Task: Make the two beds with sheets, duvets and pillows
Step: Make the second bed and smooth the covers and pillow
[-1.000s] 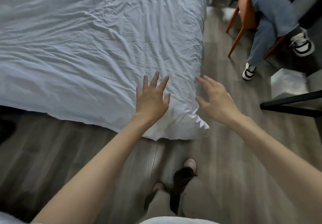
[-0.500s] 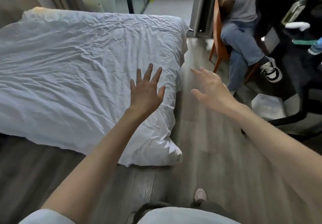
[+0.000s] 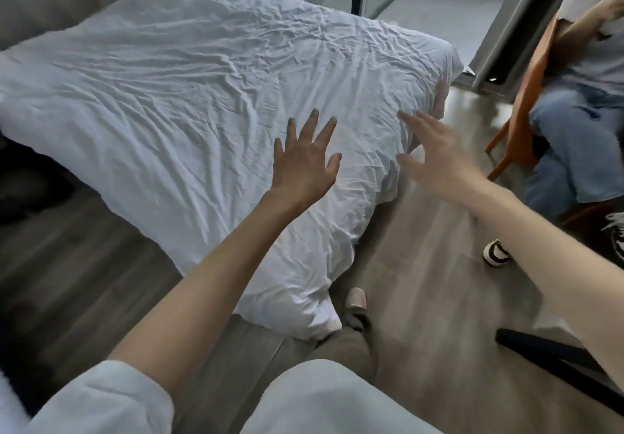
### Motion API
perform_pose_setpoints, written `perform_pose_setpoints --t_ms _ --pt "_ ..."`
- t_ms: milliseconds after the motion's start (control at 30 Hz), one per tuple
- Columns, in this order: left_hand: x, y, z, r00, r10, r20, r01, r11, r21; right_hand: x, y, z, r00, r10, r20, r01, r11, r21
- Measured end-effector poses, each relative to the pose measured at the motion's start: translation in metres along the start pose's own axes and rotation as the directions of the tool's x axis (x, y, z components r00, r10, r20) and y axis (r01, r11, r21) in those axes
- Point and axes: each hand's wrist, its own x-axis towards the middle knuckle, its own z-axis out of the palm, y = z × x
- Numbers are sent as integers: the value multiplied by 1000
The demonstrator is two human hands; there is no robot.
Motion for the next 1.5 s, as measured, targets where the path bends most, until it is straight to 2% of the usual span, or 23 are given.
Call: perform_pose_setpoints --t_ms 267,667,900,1067,1500 --pt "154 -20 33 985 -174 14 174 985 -2 183 41 -11 991 -91 96 98 993 -71" --pt "365 6 28 972 -235 -6 235 972 -20 409 110 -42 977 -175 126 187 977 -98" --pt "519 55 58 960 -279 10 279 960 -3 546 202 -67 964 -205 170 219 974 -65" --pt "630 113 72 956 -286 -70 284 958 -38 644 271 -112 942 -227 247 252 964 -78" --pt "879 180 97 939 -321 -122 322 947 -8 868 404 -188 946 -265 187 281 958 -63"
